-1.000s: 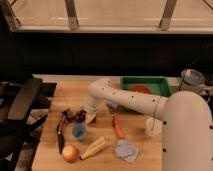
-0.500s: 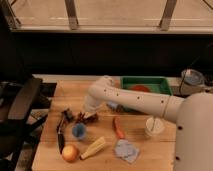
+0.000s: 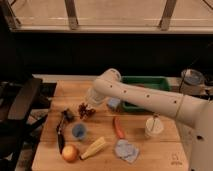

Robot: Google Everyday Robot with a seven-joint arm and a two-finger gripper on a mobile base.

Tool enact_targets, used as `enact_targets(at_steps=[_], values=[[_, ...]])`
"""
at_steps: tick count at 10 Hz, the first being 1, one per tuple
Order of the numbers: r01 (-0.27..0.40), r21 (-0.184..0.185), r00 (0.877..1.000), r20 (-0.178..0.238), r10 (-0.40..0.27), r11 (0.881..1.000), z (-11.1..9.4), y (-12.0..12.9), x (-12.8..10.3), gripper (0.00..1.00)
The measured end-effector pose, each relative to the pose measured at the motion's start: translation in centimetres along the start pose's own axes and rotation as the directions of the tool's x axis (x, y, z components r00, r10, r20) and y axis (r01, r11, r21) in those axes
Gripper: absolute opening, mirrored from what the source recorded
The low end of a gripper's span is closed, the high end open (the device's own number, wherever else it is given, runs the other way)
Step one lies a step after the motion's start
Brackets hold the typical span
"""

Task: Place grapes in tray

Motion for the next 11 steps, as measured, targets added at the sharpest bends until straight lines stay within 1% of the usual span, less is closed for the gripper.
enact_targets(at_steps=[1,2,3,4,5,6,8,9,11], values=[[-0.002,0.023,1.0,-0.012,0.003,1.0,-1.7,-1.3,0.1,0.0],[-0.013,0.053,1.0,-0.028,0.014,0.999,-4.0,-3.2,0.6,0.0],[-0.027,0.08,0.998,-0.045,0.031,0.996,-6.2,-4.9,1.2,0.0],[-0.048,0.107,0.996,-0.071,0.056,0.993,-8.6,-6.8,2.3,0.0],[-0.077,0.128,0.991,-0.098,0.09,0.989,-10.8,-8.7,3.3,0.0],[-0.119,0.146,0.983,-0.12,0.136,0.982,-13.2,-10.8,4.9,0.0],[-0.184,0.168,0.967,-0.147,0.209,0.968,-16.9,-13.1,7.6,0.0],[-0.195,0.173,0.964,-0.15,0.221,0.965,-17.5,-13.5,8.0,0.0],[-0.198,0.174,0.963,-0.15,0.225,0.965,-17.8,-13.7,8.0,0.0]])
